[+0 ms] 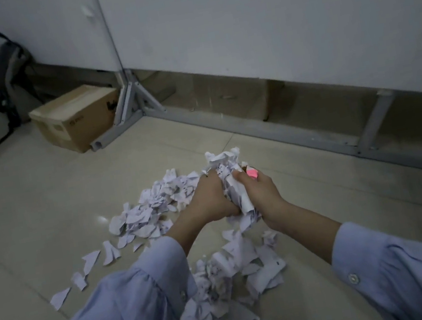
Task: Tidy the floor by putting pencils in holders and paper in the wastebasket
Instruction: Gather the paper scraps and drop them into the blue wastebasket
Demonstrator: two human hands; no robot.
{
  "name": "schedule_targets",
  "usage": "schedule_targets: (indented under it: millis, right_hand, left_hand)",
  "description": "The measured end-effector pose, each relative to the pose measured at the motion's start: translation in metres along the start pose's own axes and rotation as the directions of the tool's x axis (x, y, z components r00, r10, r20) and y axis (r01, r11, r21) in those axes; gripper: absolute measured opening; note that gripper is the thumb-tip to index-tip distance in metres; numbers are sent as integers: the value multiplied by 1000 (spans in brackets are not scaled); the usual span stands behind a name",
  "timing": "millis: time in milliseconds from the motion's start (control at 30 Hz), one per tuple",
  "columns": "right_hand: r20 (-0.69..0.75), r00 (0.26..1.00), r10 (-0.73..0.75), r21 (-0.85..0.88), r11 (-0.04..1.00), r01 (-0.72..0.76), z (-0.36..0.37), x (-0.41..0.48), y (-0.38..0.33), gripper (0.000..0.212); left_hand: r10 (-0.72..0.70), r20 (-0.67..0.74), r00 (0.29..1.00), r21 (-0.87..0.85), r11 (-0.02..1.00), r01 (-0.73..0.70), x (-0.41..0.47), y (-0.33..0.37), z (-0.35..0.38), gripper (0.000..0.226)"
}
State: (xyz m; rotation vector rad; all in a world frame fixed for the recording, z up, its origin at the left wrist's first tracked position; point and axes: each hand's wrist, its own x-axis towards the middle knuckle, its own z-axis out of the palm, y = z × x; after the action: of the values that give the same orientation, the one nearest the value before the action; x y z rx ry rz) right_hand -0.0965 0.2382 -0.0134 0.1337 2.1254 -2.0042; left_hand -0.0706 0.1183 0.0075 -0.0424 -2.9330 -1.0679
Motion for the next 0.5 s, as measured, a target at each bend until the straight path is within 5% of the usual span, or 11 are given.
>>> schedule_targets:
  millis: [500]
  right_hand:
    - [-211, 977, -38, 107, 992, 62, -150, -32, -73, 25]
  left_hand:
    - [288, 132, 949, 26, 956, -293, 26, 173, 19, 21]
